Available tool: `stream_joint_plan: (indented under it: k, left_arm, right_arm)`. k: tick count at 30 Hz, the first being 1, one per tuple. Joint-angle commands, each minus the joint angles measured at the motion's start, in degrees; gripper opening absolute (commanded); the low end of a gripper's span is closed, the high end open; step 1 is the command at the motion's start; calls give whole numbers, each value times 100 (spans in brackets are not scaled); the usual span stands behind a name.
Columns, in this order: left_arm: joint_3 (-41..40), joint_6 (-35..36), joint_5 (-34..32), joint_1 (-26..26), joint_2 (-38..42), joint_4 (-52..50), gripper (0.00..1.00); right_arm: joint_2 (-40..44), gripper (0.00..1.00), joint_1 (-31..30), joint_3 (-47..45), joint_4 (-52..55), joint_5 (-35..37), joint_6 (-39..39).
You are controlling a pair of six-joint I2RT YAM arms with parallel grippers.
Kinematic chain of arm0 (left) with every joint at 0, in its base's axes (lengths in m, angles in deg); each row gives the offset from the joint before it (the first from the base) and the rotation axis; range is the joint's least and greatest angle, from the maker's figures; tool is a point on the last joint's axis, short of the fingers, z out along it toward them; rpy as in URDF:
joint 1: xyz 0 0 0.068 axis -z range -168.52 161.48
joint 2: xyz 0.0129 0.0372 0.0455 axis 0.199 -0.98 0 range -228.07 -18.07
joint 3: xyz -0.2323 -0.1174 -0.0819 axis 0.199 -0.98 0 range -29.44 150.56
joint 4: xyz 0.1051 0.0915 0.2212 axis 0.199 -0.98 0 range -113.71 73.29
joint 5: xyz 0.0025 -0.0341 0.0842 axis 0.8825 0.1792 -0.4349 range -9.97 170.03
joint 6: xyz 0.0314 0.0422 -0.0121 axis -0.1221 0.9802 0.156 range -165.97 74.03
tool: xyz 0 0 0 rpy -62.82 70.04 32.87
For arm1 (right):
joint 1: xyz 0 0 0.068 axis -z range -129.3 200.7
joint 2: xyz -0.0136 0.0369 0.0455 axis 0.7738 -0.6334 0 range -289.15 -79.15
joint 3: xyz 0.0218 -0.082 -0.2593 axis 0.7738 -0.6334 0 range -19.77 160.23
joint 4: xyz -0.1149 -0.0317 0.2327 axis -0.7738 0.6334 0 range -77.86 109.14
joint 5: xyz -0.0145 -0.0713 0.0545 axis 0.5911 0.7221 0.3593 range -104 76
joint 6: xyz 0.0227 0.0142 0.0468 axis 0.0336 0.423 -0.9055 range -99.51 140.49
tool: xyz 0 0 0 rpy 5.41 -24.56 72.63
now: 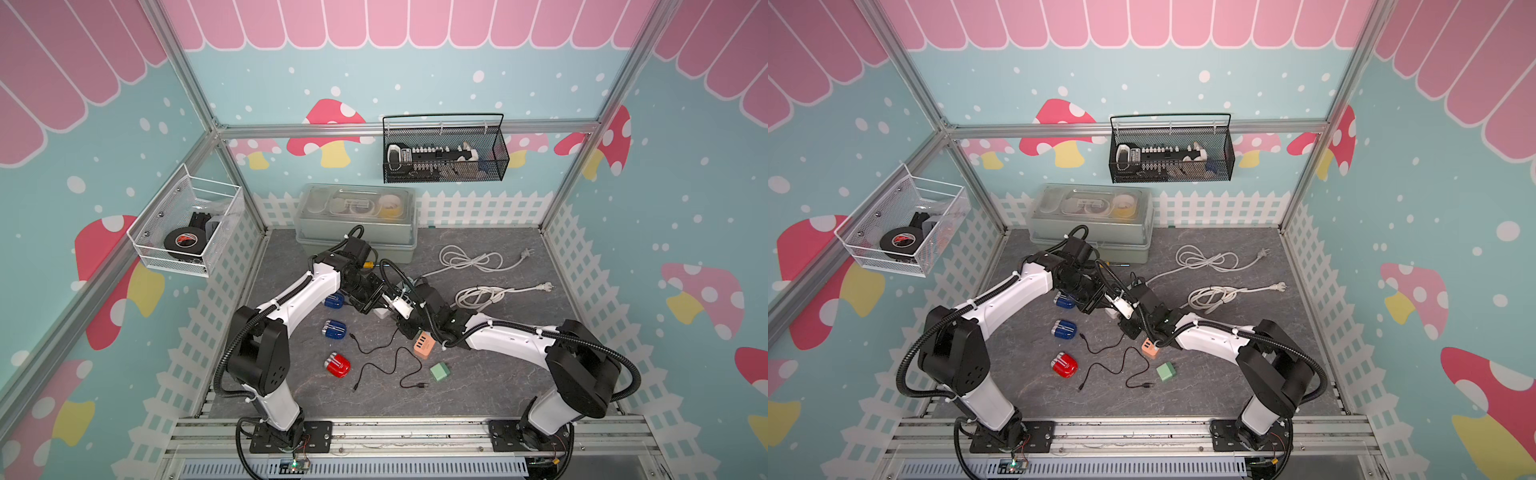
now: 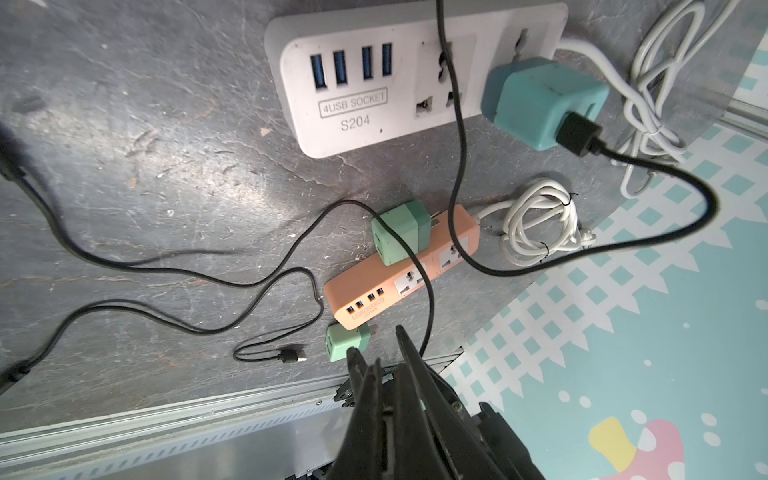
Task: Charge the electric shaver
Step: Pick up the charging cable from the center of the board.
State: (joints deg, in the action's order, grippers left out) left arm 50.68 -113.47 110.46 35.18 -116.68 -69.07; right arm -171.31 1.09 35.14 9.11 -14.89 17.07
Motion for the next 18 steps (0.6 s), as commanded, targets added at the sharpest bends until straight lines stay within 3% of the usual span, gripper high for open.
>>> stream_joint_plan:
  k: [1,7,10,13,15,18]
  left_arm:
    - [215,-46,149,7,-21,-84,0]
    - [252,20,112,4,-28,-112,0]
    - [460,51,-81,-163,109,-111,31]
    - [613,-64,-692,-301,561,-96,61]
    - [565,-160,-1042,-378,953,128,71]
    - [290,-213,-1285,-385,1493,759,73]
  right_arm:
    - [-5,19,-27,-13,-182,80,9]
    - [91,0,-32,195,6,-63,-5]
    - [208,0,60,239,145,-337,-310]
    - [443,0,333,313,103,-756,-943]
    - [605,0,569,343,-139,-979,-1509]
    - [756,0,951,429,-593,-1174,-2651]
